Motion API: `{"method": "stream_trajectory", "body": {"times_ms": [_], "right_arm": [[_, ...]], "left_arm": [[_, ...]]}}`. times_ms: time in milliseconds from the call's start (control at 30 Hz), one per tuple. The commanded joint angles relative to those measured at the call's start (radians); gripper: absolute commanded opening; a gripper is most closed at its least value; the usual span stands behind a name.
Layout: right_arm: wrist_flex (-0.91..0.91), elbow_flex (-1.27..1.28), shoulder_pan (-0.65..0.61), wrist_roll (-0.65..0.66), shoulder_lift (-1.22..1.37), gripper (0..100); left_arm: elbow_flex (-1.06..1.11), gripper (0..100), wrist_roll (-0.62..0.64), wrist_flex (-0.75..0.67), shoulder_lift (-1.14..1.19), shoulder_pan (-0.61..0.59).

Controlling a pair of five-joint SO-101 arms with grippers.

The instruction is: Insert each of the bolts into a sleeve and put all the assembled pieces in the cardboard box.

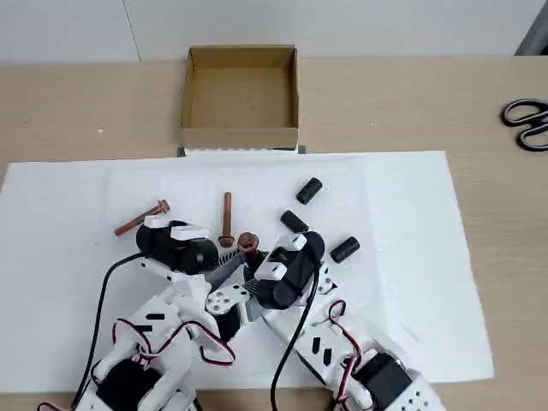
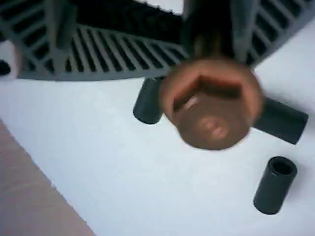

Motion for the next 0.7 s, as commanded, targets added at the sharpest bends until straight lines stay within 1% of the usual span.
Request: {"method": "stream_trajectory", "body": {"times_ms": [0, 100, 167, 567, 633, 667], "right_arm": [[-0.03, -0.06, -0.007, -0.002, -0.013, 0.2], [-0.03, -0.06, -0.007, -0.002, -0.013, 0.2], [-0.03, -0.06, -0.007, -0.002, -0.013, 0.2], [-0.028, -0.052, -0.002, -0.002, -0.013, 0.2], [-0.028, -0.052, -0.001, -0.002, -0.013, 0.2], [-0.028, -0.052, -0.001, -0.002, -0.013, 0.2]], "left_arm": [[-0.001, 22, -0.064, 0.012, -0.008, -0.041], [-0.004, 22, -0.129, 0.011, -0.008, -0.104], [-0.01, 22, -0.149, 0.011, -0.008, -0.127], [-0.122, 22, -0.15, 0.018, -0.008, -0.132], [-0.143, 17, -0.15, 0.015, -0.008, -0.137], [-0.151, 12, -0.152, 0.014, -0.008, -0.137]]}}
